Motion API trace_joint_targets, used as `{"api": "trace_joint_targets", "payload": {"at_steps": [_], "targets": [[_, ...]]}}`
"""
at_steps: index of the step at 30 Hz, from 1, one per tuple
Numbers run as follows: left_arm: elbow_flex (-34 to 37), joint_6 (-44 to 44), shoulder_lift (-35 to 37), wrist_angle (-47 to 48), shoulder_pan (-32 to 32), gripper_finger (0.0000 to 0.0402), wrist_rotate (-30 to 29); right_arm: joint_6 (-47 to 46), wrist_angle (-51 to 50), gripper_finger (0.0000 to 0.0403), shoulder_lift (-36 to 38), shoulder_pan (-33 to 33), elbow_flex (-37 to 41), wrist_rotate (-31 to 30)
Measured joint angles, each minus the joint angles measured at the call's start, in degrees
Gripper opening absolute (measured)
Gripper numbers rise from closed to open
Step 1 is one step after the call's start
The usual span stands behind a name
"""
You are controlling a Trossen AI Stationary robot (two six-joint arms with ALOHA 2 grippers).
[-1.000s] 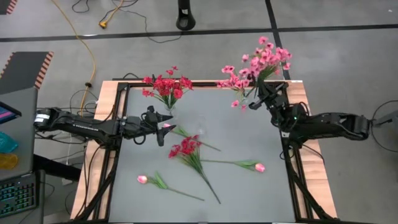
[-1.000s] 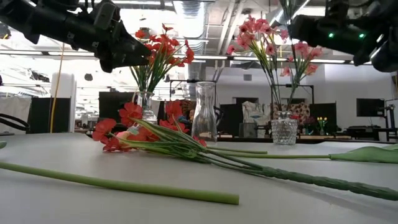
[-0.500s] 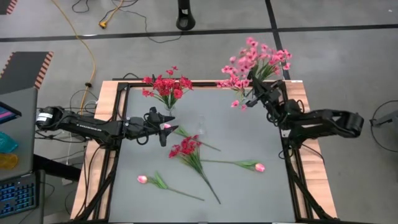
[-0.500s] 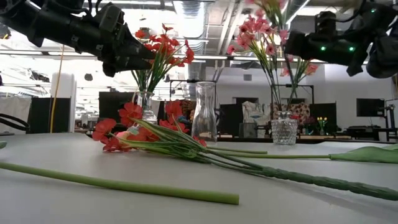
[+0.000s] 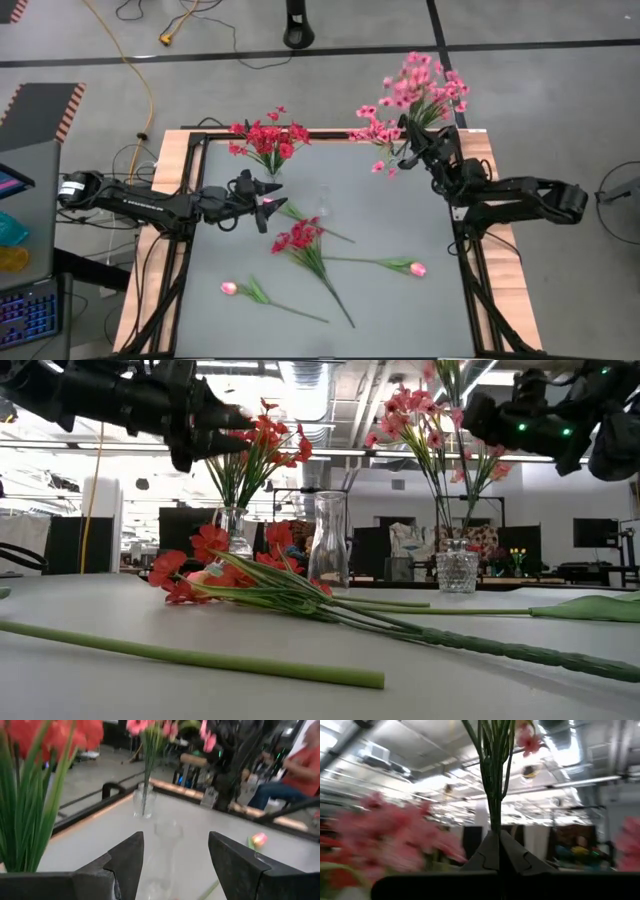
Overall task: Sort flowers into vase by color
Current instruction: Put the pink flower into the top right transparent vase
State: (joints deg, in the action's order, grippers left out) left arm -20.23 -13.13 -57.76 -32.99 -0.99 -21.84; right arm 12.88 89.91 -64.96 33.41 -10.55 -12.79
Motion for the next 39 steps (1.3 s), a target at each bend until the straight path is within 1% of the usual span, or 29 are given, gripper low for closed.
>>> {"api": "trace_joint_targets", "payload": {"at_steps": [4,6,8,12,16,19,24,29,34,39], "targets": [[-0.5,2.6,-0.6,-6.6,0.0,0.0210,0.1,1.0,0.0,0.0020,2.0,-3.5,0.0,1.1],[-2.2,4.6,-1.8,-8.7,0.0,0.0210,0.4,1.9,0.0,0.0020,3.0,-5.1,0.0,1.1],[-5.6,7.1,-3.9,-9.2,0.0,0.0210,0.7,3.5,0.0,0.0021,3.8,-6.8,0.0,1.1],[-14.8,13.1,-10.7,-9.1,0.0,0.0210,3.5,4.1,-0.5,0.0021,4.9,-9.3,0.0,1.0],[-26.2,17.5,-18.4,-8.9,0.2,0.0210,3.6,4.2,-1.3,0.0021,4.9,-11.8,0.0,1.0],[-35.5,20.9,-24.4,-6.7,0.6,0.0210,3.6,4.3,-2.6,0.0021,4.9,-13.8,0.0,1.0],[-50.0,21.8,-34.7,-1.6,1.6,0.0210,3.5,5.9,-3.3,0.0021,4.9,-17.3,0.0,1.0],[-62.0,22.7,-44.5,0.5,2.8,0.0210,3.0,9.2,-3.7,0.0022,4.9,-20.7,0.0,1.0],[-70.7,23.2,-51.7,1.2,4.0,0.0210,3.1,10.2,-4.0,0.0022,4.9,-23.0,0.0,0.9],[-75.4,23.2,-56.0,1.9,4.5,0.0210,6.2,10.3,-4.2,0.0022,4.9,-24.0,0.0,0.9]]}}
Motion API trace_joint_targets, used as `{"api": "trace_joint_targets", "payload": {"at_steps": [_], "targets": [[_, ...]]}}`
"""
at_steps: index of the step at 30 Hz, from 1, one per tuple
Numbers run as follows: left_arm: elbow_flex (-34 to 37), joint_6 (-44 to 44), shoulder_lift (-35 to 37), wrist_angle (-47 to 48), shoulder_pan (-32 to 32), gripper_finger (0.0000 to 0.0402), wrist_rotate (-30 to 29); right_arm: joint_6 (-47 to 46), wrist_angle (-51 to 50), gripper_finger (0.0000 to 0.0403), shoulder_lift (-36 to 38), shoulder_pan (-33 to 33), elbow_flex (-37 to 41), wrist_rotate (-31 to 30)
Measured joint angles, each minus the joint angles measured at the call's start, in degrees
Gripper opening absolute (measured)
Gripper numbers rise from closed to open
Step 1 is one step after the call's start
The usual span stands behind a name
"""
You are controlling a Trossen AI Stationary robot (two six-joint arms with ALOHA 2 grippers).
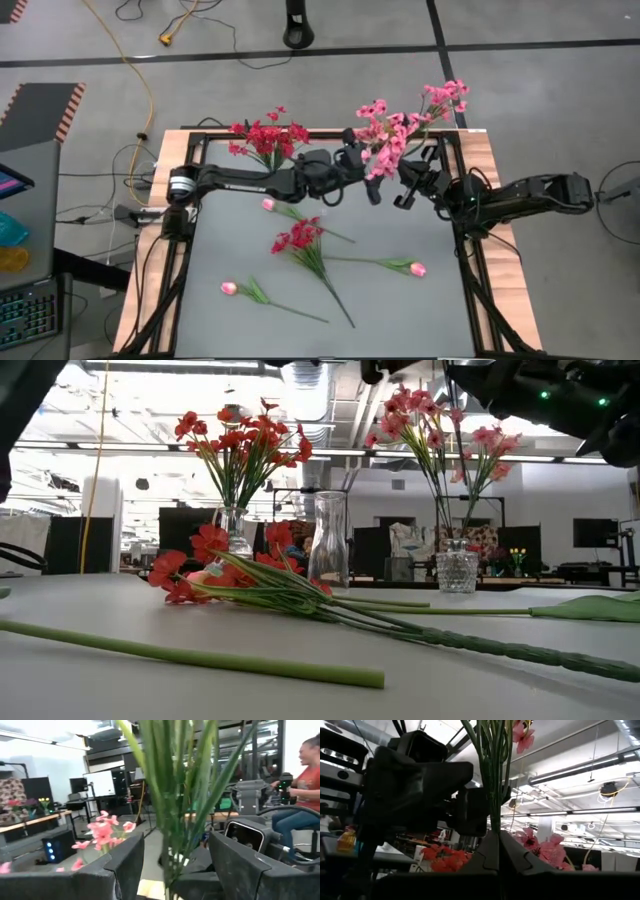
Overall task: Sort flowers into vase by color
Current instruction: Put the pink flower into the top right transparent vase
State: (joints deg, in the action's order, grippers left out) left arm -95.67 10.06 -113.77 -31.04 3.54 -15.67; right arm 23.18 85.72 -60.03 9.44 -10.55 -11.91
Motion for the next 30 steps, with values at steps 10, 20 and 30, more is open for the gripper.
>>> {"api": "trace_joint_targets", "payload": {"at_steps": [10,20,30], "targets": [[-1.8,-0.2,-1.8,-0.2,-0.1,0.0168,-0.1,-0.2,-0.1,0.0022,0.0,-0.9,0.0,0.0],[-1.8,0.2,-1.8,-0.3,0.1,0.0011,1.9,-0.4,-1.0,0.0034,0.1,-0.9,0.0,-0.1],[-1.8,0.2,-1.7,1.6,0.4,0.0007,2.4,-7.2,-2.5,0.0051,0.0,-0.9,0.0,-0.1]]}}
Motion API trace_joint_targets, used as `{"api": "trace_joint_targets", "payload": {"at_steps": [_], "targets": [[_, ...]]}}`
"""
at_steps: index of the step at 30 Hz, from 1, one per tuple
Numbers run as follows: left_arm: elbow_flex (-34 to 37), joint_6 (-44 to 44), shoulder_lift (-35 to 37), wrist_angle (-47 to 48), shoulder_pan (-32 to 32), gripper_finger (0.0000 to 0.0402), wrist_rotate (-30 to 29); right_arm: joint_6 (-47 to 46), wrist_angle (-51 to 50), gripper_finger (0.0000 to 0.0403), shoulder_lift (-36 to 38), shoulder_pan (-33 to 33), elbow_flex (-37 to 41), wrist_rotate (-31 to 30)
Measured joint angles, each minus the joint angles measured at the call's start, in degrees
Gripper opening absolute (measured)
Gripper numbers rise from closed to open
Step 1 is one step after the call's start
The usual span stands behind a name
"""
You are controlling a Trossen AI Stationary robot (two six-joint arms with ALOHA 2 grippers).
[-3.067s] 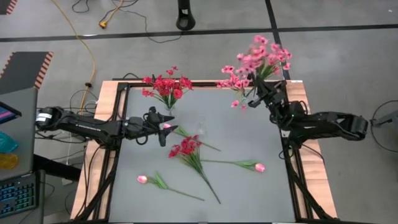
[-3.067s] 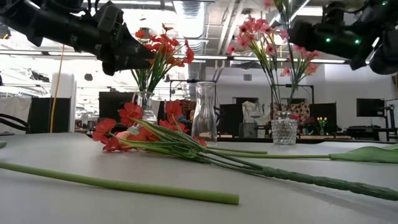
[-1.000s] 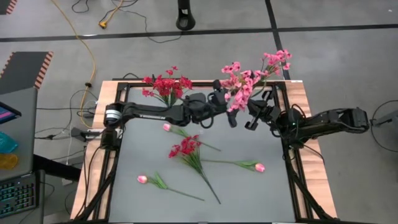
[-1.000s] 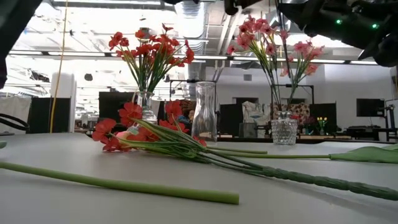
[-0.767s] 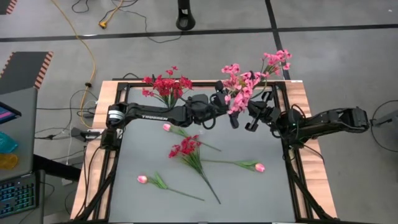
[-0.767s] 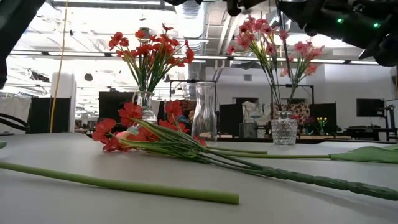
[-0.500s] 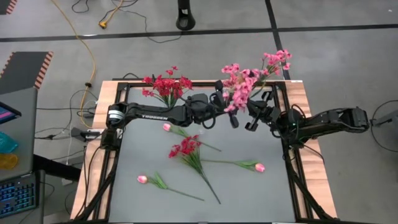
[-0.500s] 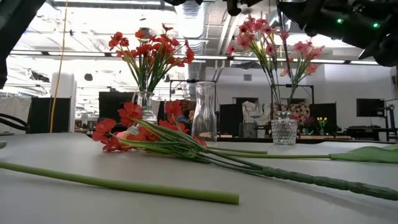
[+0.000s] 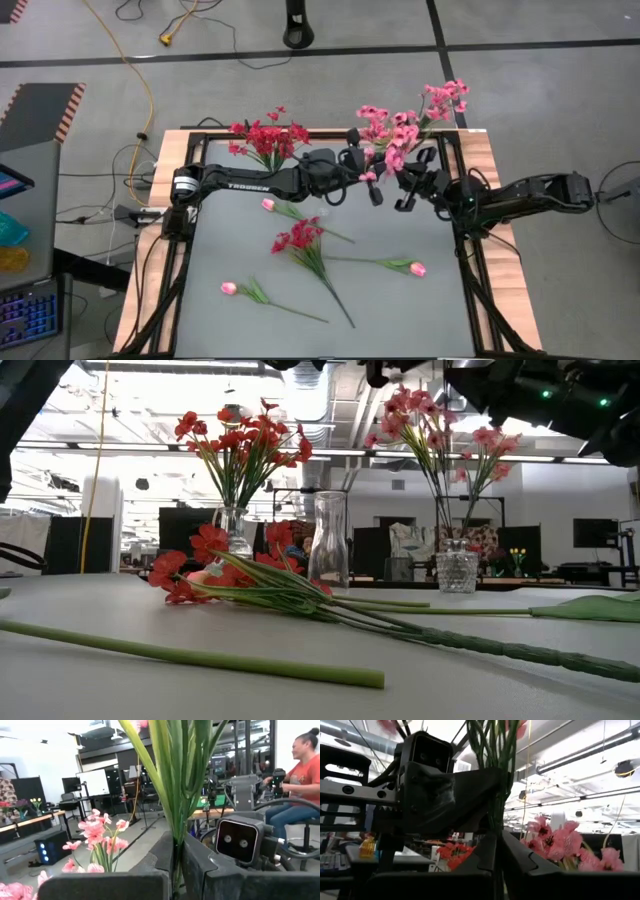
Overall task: Sort flowers into vase by color
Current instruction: Put the pink flower into the top right transparent vase
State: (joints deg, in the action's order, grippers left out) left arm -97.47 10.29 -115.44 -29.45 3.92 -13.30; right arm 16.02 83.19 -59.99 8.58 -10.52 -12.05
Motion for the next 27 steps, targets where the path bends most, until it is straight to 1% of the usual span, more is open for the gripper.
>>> {"api": "trace_joint_targets", "payload": {"at_steps": [2,6,10,13,15,18,21,24,27], "targets": [[0.0,0.0,0.0,1.0,0.0,0.0005,0.0,-1.3,-1.3,0.0069,0.0,0.0,0.0,-0.2],[0.0,0.0,0.0,3.5,0.0,0.0004,0.1,-2.8,-2.9,0.0118,0.0,0.0,0.0,-3.0],[0.0,0.0,0.0,5.9,-0.1,0.0004,0.2,-2.7,-3.5,0.0168,0.1,-0.6,0.0,-3.2],[0.0,0.0,0.0,8.2,-0.1,0.0004,0.4,-2.6,-3.2,0.0194,0.1,-1.7,0.0,-3.4],[0.0,0.0,0.1,9.4,-0.1,0.0003,0.5,-2.6,-3.4,0.0204,0.1,-2.2,0.0,-3.5],[0.0,0.0,0.1,10.8,-0.1,0.0003,1.2,-2.6,-4.2,0.0209,0.1,-2.6,0.0,-3.6],[0.0,0.0,0.2,11.8,-0.1,0.0003,2.1,-2.6,-6.1,0.0204,0.1,-2.6,0.0,-3.6],[0.0,0.0,0.2,13.4,0.0,0.0003,2.3,-2.6,-7.6,0.0190,0.1,-2.6,0.0,-3.6],[0.0,0.0,0.2,14.5,-0.1,0.0003,2.2,-2.5,-8.2,0.0167,0.1,-2.6,0.0,-3.5]]}}
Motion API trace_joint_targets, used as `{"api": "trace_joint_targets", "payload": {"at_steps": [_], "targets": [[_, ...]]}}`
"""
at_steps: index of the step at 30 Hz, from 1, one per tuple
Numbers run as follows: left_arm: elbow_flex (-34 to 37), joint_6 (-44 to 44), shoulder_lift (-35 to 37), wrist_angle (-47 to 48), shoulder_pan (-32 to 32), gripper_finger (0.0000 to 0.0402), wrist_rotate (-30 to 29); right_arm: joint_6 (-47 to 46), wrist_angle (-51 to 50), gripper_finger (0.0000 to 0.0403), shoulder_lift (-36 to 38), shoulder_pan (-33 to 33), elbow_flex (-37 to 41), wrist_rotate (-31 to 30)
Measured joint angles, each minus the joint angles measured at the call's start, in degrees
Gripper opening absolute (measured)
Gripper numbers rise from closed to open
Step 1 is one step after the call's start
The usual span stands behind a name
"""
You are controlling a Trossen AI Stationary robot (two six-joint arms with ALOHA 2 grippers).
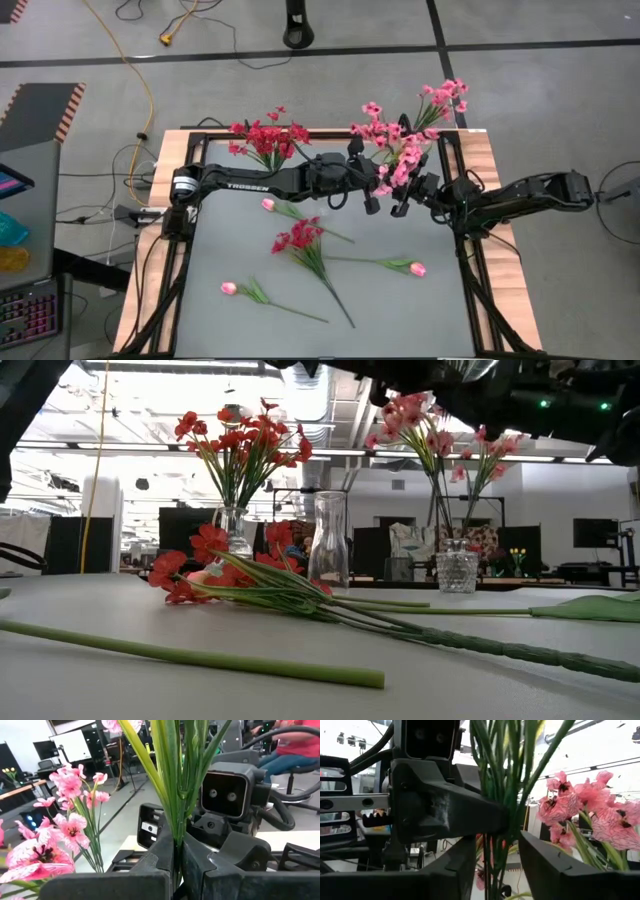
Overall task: Sort flowers into vase by color
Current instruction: Put the pink flower into the top right transparent vase
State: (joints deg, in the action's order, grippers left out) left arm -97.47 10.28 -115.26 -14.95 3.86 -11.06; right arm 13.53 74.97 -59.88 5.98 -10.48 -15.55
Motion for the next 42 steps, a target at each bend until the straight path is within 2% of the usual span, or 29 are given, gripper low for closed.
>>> {"api": "trace_joint_targets", "payload": {"at_steps": [11,17,23,27,35,42], "targets": [[0.0,0.3,0.0,-0.1,0.0,0.0022,-0.9,1.7,0.3,0.0029,0.0,0.0,0.0,0.2],[0.0,0.6,-0.1,-0.9,0.0,0.0053,-0.5,3.5,0.7,0.0029,0.0,0.0,0.0,-0.1],[0.0,0.6,0.4,-1.5,-0.1,0.0108,-0.8,7.6,1.1,0.0029,0.7,0.0,0.0,-4.5],[0.1,1.6,2.1,0.6,-0.2,0.0130,-1.3,8.5,0.9,0.0029,3.4,0.1,-0.1,-6.3],[0.1,2.5,6.3,8.7,-0.3,0.0133,-1.6,19.6,-0.4,0.0029,10.7,-2.0,-0.1,-17.9],[0.1,2.3,8.6,21.3,-1.2,0.0121,-1.6,23.0,-0.9,0.0029,13.1,1.8,-0.1,-19.3]]}}
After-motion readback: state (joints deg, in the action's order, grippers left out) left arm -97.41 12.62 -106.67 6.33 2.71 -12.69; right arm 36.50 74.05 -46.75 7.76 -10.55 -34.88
